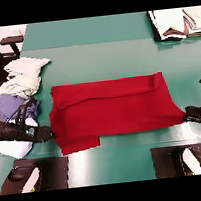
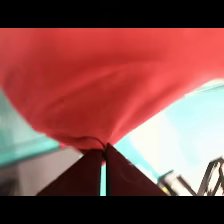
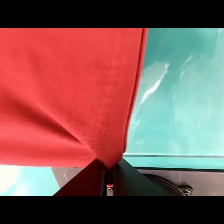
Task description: Fold the shirts.
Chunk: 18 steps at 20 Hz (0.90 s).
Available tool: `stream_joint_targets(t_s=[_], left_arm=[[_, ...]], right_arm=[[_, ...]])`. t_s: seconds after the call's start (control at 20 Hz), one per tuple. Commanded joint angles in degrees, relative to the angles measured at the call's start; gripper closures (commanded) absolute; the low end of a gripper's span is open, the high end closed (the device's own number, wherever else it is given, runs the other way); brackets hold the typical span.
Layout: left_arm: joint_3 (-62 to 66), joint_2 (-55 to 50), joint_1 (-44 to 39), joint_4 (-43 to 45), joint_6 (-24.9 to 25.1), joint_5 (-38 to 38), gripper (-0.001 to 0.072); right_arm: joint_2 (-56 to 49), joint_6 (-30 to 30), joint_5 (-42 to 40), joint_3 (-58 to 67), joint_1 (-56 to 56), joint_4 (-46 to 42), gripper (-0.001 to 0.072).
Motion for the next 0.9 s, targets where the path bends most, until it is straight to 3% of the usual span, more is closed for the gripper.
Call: stream_joint_targets(t_s=[0.0, 0.15, 0.45, 0.6, 0.75, 0.85], left_arm=[[6.2, -6.8, 0.0, -0.6, 2.9, 9.0, 0.0682], [15.8, -19.3, 0.0, -0.3, 6.8, 16.8, 0.0681], [28.2, -41.9, 0.0, -0.3, 11.1, 23.2, 0.0679], [30.2, -46.3, 0.0, -0.3, 11.1, 25.7, 0.0679], [30.4, -46.4, 0.0, -0.4, 11.0, 27.0, 0.0653], [31.6, -46.4, 0.0, -0.5, 10.8, 26.3, 0.0124]], right_arm=[[-5.8, 0.7, -1.9, 6.6, 0.1, 1.7, 0.0698], [-15.9, 0.6, -8.2, 15.0, 2.2, 5.3, 0.0698], [-38.3, 0.6, -11.6, 33.2, 11.1, 5.5, 0.0697], [-45.6, 0.7, -12.1, 40.8, 12.2, 5.7, 0.0697], [-50.9, 0.6, -11.7, 46.5, 11.0, 11.7, 0.0679], [-53.1, -0.5, -11.8, 49.5, 9.2, 17.4, 0.0367]])
